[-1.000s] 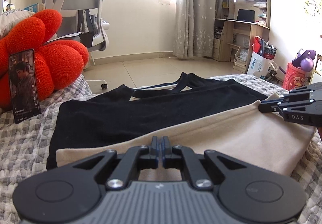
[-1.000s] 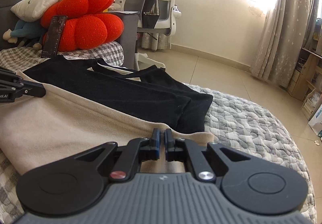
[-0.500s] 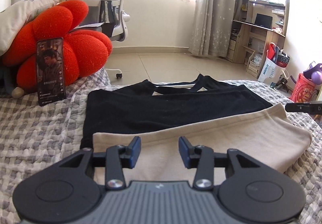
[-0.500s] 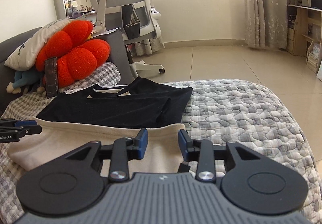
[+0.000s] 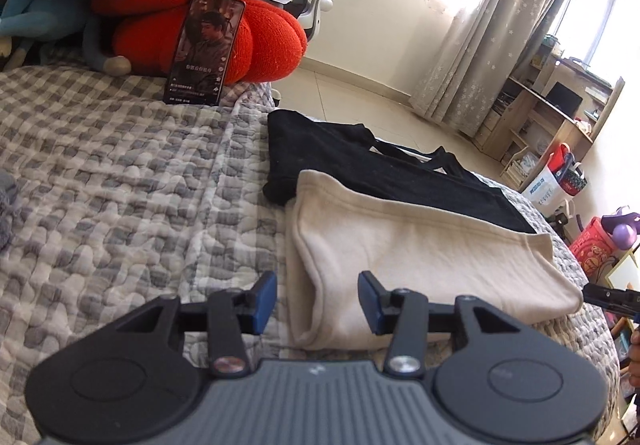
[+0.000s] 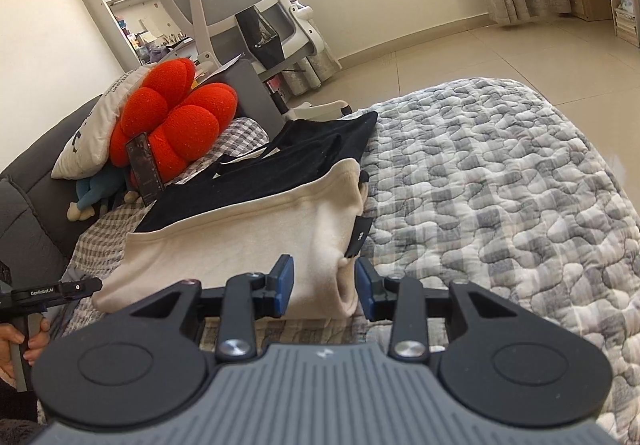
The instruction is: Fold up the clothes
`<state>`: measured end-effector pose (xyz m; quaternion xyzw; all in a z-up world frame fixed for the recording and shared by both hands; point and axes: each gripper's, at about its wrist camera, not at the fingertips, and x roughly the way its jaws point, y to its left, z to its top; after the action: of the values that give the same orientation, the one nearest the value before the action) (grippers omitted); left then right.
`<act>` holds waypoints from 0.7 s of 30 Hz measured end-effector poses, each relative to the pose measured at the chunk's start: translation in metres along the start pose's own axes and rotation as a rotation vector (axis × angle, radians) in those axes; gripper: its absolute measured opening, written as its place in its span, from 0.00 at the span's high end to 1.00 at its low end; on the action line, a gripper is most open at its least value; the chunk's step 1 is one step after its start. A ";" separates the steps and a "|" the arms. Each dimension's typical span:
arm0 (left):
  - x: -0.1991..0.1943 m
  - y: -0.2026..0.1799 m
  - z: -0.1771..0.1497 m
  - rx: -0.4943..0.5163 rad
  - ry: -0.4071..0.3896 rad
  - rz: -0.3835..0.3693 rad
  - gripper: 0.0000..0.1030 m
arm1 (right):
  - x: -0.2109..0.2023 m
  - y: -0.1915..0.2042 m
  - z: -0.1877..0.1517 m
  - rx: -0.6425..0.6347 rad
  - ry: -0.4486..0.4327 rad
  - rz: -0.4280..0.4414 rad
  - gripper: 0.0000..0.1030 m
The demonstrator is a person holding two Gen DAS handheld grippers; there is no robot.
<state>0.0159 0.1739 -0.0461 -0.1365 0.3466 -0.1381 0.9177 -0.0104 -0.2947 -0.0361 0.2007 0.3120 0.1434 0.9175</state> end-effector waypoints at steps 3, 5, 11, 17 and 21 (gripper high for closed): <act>-0.001 0.006 -0.010 -0.006 0.003 -0.057 0.58 | 0.001 -0.001 -0.006 -0.002 0.007 0.027 0.64; 0.000 0.006 -0.015 0.008 0.002 -0.080 0.58 | 0.001 -0.002 -0.010 -0.003 0.005 0.045 0.64; 0.003 0.009 -0.025 0.006 -0.026 -0.109 0.63 | 0.008 -0.008 -0.013 0.022 0.001 0.077 0.64; 0.007 0.013 -0.028 -0.011 -0.038 -0.136 0.65 | 0.018 -0.015 -0.014 0.059 0.008 0.117 0.64; 0.006 0.014 -0.027 -0.014 -0.050 -0.146 0.67 | 0.021 -0.019 -0.012 0.102 0.013 0.154 0.64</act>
<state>0.0045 0.1803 -0.0739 -0.1713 0.3136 -0.1985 0.9126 0.0009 -0.3002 -0.0643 0.2698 0.3084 0.1984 0.8903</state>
